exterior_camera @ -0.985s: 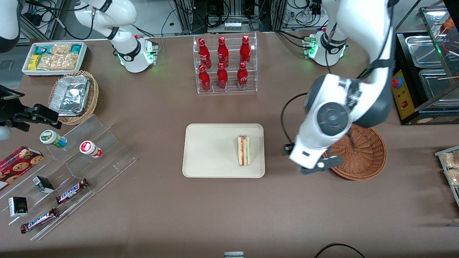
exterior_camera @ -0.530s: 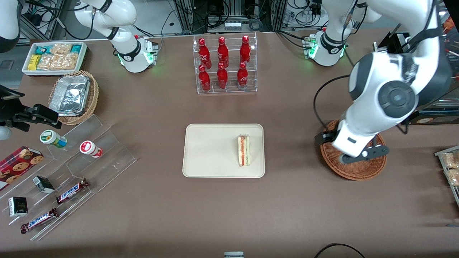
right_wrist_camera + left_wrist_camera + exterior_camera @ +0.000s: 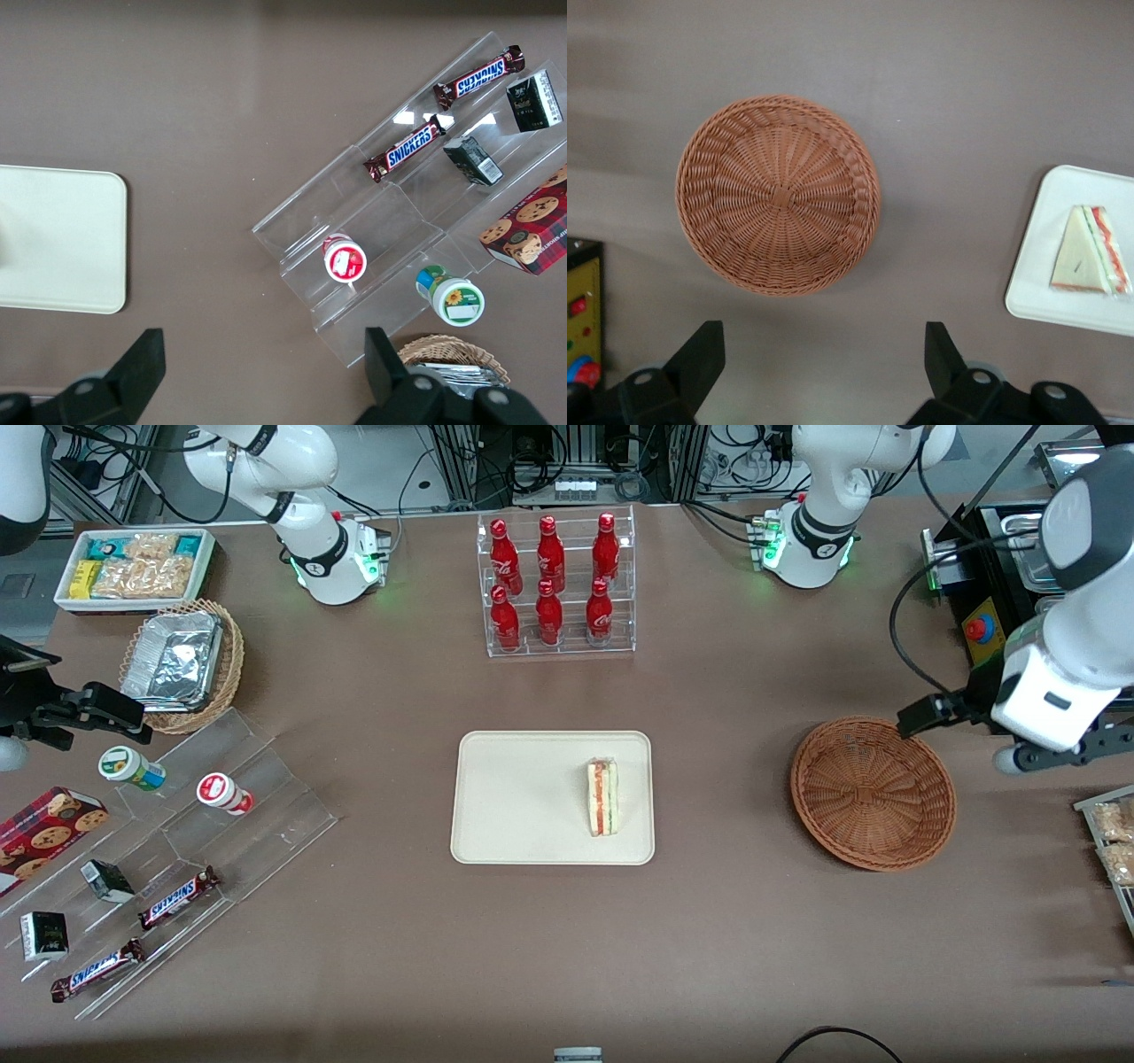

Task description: Place sandwich from basket to tray

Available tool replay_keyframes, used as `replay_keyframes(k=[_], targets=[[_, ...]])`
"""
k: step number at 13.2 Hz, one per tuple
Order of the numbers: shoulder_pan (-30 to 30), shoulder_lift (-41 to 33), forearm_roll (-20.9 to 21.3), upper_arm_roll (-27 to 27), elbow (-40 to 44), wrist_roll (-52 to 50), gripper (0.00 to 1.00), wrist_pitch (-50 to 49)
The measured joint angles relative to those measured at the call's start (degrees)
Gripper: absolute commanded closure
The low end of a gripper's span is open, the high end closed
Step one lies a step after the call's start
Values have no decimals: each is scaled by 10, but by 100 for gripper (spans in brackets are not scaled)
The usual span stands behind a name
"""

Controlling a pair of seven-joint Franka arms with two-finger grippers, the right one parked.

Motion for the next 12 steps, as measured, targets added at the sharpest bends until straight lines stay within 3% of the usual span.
replay_keyframes(k=[6, 12], targets=[[83, -32, 10, -99, -2, 26, 0, -37], [96, -51, 24, -131, -2, 28, 0, -67]])
